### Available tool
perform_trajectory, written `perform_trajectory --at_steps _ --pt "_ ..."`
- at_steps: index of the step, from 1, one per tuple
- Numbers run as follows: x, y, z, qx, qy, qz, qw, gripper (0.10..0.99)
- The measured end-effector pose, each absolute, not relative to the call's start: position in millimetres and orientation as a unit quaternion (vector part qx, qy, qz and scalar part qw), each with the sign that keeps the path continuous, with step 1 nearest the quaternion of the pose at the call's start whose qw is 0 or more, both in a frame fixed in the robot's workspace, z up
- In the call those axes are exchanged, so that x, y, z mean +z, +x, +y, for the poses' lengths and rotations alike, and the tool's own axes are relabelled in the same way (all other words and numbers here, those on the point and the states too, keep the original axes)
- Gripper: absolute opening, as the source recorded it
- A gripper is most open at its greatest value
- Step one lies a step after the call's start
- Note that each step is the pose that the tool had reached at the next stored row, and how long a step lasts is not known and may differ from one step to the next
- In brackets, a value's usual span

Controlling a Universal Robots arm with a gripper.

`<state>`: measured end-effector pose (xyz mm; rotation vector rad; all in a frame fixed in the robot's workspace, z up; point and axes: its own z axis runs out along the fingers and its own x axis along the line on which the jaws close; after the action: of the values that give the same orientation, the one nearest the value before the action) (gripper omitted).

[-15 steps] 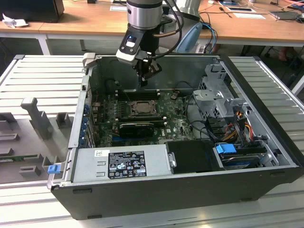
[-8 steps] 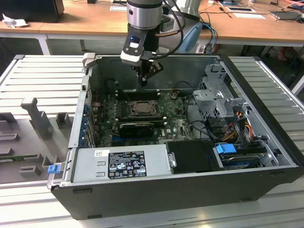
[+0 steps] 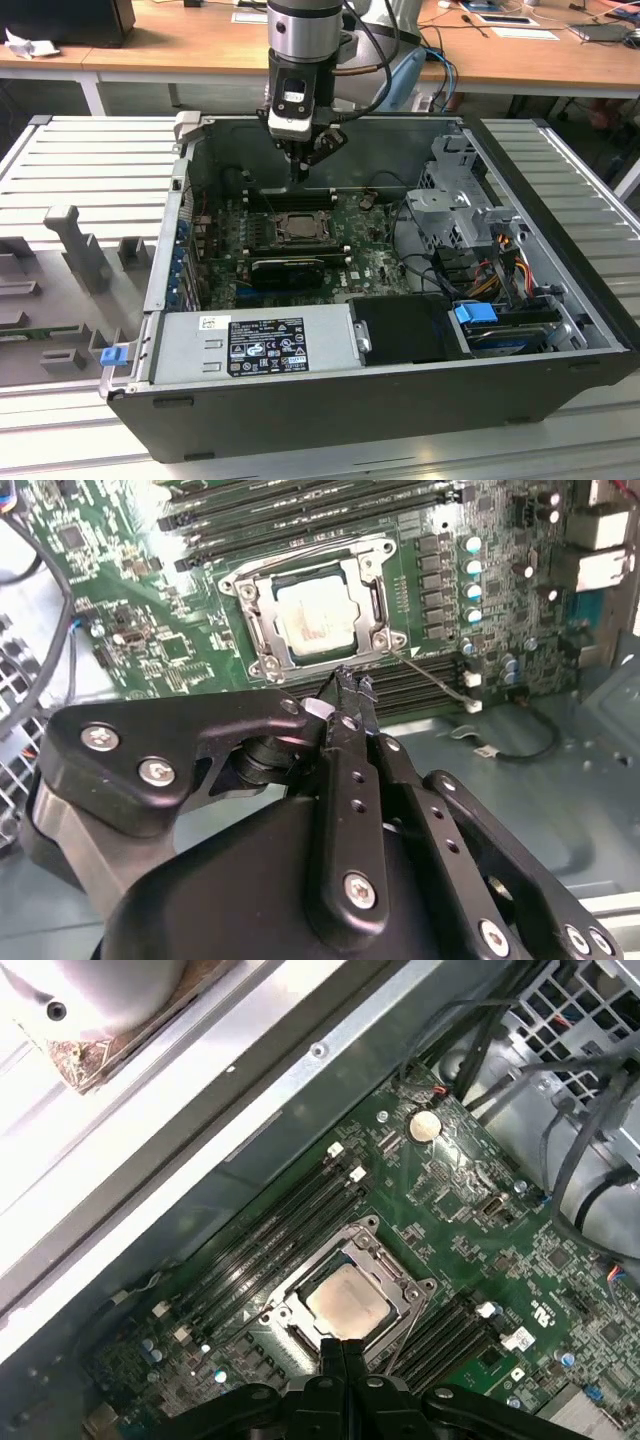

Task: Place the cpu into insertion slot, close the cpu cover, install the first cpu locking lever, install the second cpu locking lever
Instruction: 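Install the first cpu locking lever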

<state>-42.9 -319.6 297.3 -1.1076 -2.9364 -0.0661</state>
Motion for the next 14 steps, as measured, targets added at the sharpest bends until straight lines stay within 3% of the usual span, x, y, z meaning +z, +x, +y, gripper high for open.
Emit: perform_trajectory --at_steps 14 --pt "297.4 -43.0 -319.6 -0.021 -0.253 -0.967 0.003 0.106"
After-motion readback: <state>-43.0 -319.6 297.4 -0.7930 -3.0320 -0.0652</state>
